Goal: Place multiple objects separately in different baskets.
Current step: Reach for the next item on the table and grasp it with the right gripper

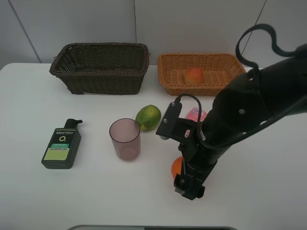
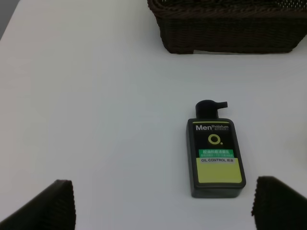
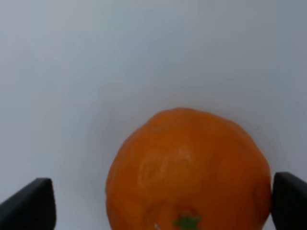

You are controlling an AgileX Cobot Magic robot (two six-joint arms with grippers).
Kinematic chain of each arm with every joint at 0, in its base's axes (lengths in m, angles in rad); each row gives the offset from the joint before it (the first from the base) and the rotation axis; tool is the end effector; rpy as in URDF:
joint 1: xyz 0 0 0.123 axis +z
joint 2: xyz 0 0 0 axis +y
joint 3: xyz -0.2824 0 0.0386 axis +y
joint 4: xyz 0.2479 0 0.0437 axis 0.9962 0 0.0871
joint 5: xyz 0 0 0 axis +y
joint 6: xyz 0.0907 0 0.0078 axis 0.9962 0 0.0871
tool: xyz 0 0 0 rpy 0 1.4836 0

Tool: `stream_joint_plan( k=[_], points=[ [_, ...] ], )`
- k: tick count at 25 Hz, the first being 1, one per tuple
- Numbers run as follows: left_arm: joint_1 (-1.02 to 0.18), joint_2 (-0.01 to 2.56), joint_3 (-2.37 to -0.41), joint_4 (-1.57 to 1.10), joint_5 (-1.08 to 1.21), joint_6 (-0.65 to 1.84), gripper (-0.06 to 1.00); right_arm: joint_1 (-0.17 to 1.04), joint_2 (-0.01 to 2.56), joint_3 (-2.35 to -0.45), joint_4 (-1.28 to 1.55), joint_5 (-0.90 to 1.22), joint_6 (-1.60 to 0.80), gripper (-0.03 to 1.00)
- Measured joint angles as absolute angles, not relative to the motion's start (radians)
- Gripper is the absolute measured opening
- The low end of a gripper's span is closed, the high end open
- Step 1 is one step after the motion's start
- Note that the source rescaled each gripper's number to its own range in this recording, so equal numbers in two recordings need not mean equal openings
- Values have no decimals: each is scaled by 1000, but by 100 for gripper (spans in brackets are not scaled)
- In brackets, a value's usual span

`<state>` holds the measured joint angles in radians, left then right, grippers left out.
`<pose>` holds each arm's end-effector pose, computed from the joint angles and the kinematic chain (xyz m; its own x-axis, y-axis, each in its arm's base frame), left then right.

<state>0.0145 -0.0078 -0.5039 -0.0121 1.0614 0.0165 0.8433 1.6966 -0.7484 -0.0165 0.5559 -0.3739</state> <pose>-0.0065 -0.0011 0.2782 -0.4461 0.0041 -0.8950 -0.0003 1.0000 0.0048 0.1786 0.1993 0.1324 -0.3262 -0.9351 -0.1387 -0.9391 0.3373 -0.0660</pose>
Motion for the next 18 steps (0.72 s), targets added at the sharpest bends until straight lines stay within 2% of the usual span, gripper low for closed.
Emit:
stream_joint_plan(
  k=[15,17,18],
  points=[
    [15,-8,-504,-12,1061,16,96,842,1778,-748,-54,502,-375,100],
    [15,-8,-504,-12,1061,16,96,842,1783,-747,-55,497,-375,94],
    [15,-8,-504,-12,1061,16,96,842,1787,-747,-56,496,-375,85]
  ],
)
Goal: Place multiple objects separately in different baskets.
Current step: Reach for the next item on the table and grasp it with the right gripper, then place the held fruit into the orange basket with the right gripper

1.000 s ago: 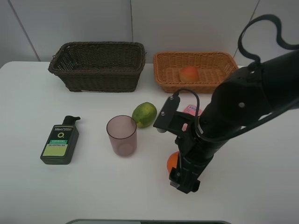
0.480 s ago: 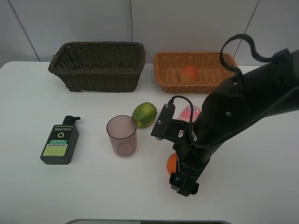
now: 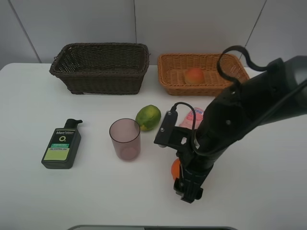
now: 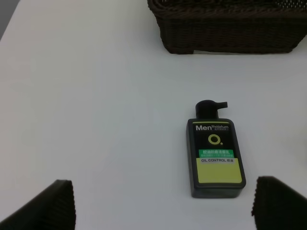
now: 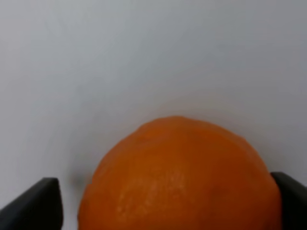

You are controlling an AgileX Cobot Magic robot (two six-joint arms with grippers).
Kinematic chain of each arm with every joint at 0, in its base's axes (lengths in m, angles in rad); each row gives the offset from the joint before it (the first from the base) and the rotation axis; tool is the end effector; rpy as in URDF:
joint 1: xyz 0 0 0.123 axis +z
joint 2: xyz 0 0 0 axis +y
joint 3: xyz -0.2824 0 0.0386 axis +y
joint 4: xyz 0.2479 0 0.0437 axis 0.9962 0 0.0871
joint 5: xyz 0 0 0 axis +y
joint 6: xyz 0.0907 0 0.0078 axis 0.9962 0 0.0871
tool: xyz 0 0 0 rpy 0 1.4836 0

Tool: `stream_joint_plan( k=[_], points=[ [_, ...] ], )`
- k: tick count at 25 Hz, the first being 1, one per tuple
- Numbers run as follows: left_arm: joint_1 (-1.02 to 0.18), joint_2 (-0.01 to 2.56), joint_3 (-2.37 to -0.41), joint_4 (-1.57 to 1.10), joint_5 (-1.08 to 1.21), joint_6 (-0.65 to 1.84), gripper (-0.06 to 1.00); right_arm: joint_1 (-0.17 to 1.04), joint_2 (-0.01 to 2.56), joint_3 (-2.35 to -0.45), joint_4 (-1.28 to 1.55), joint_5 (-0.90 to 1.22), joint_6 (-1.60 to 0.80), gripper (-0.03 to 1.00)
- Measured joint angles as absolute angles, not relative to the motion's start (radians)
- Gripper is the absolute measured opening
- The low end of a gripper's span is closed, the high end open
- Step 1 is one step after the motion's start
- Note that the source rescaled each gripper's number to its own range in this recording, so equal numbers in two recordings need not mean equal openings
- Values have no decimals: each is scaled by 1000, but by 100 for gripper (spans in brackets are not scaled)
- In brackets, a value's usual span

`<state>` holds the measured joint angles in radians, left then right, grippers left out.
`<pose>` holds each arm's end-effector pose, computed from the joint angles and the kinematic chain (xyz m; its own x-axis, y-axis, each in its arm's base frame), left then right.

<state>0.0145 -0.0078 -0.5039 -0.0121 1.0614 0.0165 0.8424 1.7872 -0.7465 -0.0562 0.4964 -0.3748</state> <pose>-0.0065 -0.0011 0.2782 -0.4461 0.0041 -0.8950 -0.0003 1.0000 0.0048 0.1831 0.2016 0.1084 -0.2960 -0.9500 -0.0996 -0.9499 0.3038 -0.0741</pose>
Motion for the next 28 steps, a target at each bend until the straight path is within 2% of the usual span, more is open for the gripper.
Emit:
stream_joint_plan(
  k=[2,3,28],
  points=[
    [15,-8,-504,-12,1061,16,96,842,1791,-747,-58,495,-375,53],
    [15,-8,-504,-12,1061,16,96,842,1791,-747,-58,495,-375,46],
    [15,-8,-504,-12,1061,16,96,842,1773,-761,-57,551,-375,46]
  ],
)
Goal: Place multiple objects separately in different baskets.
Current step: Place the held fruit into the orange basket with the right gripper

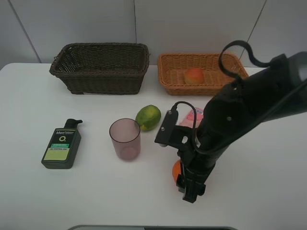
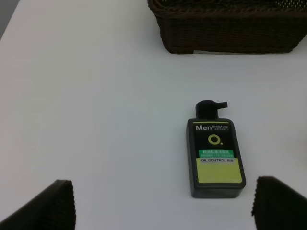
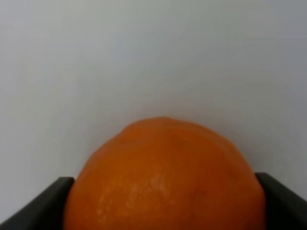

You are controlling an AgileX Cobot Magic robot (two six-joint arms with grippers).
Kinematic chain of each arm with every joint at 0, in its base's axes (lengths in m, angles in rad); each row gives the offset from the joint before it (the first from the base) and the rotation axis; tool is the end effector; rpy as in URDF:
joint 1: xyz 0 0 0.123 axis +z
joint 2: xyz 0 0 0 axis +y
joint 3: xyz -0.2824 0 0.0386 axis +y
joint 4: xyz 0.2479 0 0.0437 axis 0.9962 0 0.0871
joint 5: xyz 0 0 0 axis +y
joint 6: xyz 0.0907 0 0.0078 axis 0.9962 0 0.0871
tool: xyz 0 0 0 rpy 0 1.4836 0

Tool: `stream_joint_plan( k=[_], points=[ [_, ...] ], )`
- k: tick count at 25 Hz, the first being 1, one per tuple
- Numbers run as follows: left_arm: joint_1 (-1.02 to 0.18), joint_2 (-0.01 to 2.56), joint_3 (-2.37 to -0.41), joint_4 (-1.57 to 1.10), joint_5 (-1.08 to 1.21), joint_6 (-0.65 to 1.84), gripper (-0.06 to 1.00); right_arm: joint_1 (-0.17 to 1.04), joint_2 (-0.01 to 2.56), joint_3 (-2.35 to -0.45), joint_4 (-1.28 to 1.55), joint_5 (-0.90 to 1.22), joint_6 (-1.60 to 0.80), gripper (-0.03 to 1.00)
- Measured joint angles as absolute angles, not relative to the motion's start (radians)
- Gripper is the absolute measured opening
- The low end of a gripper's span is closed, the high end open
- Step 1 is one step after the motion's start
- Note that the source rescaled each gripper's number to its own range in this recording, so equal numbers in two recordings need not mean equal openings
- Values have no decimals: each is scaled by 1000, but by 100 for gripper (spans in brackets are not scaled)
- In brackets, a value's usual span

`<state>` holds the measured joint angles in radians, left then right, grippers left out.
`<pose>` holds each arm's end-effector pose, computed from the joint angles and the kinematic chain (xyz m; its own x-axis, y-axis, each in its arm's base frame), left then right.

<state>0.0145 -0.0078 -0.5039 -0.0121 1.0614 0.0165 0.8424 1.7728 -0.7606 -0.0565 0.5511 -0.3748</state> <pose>-0.0065 -0.0011 0.2782 -0.4461 0.0041 -0.8950 -0.0003 1.0000 0.0048 0.1827 0.2008 0.1143 -0.2989 -0.9514 -0.0748 -0.9505 0.3038 -0.0659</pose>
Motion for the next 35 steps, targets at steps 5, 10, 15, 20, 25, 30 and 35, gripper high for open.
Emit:
stream_joint_plan(
  k=[5,10,15,20,25,30,35],
  points=[
    [15,-8,-504,-12,1061,16,96,815,1727,-885,-22,687,-311,46],
    [15,-8,-504,-12,1061,16,96,720,1726,-1061,18,841,-131,46],
    [15,-8,-504,-12,1061,16,96,601,1730,-1218,13,922,70,46],
    [15,-8,-504,-12,1061,16,96,467,1770,-1355,-17,958,224,46],
    [15,-8,-504,-12,1061,16,96,369,1854,-1496,-68,977,301,46],
    [15,-8,-504,-12,1061,16,96,304,1978,-1627,-119,993,348,46],
    [15,-8,-504,-12,1061,16,96,260,2084,-1699,-150,973,356,46]
  ],
)
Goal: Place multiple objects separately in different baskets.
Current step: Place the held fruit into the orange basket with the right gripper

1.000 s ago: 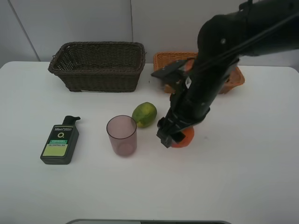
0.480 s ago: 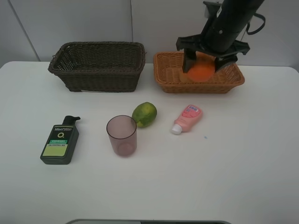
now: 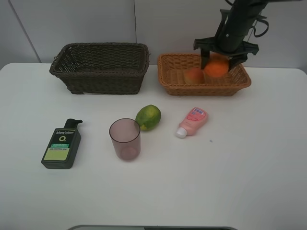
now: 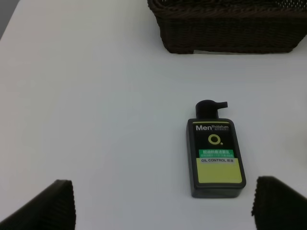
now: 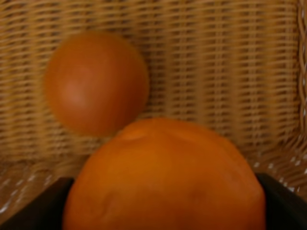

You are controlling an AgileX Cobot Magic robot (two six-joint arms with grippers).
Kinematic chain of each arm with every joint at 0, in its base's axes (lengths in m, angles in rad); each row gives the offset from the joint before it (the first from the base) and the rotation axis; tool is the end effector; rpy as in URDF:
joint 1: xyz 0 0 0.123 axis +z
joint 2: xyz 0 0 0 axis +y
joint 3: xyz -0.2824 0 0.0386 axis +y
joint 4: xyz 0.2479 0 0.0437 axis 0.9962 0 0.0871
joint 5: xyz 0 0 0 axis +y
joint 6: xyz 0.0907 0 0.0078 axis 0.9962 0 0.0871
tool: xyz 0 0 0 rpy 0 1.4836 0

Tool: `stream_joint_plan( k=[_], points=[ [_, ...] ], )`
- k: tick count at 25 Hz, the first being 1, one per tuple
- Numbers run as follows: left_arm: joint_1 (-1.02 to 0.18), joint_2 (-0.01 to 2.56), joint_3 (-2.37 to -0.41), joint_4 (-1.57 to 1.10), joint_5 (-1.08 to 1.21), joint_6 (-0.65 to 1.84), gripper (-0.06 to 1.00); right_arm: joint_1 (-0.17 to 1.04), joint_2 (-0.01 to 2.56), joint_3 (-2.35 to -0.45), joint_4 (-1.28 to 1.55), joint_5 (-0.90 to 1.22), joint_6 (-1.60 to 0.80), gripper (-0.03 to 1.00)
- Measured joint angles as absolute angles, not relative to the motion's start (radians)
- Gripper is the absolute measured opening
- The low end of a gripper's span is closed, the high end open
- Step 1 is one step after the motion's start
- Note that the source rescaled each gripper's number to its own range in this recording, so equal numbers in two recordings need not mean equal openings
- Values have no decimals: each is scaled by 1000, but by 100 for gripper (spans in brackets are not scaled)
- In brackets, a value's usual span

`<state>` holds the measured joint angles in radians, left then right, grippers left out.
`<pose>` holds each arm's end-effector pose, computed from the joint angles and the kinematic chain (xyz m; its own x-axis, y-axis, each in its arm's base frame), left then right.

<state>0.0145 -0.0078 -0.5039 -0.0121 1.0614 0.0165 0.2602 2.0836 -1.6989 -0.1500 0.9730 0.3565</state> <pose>-0.0065 -0.0011 0.2782 -0.4461 0.0041 -0.8950 -0.0003 1.0000 0.0048 0.4333 0.1037 0.2114 -0.9467 0.0235 -0.3214 0.0359 0.9988 -0.0328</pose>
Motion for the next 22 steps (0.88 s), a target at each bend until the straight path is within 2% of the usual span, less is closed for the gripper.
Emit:
stream_joint_plan(
  k=[14,16,19,22],
  points=[
    [15,-8,-504,-12,1061,16,96,224,2166,-1717,-230,844,356,46],
    [15,-8,-504,-12,1061,16,96,224,2166,-1717,-235,844,356,53],
    [15,-8,-504,-12,1061,16,96,224,2166,-1717,-235,838,356,71],
    [15,-8,-504,-12,1061,16,96,224,2166,-1717,-235,838,356,76]
  ],
)
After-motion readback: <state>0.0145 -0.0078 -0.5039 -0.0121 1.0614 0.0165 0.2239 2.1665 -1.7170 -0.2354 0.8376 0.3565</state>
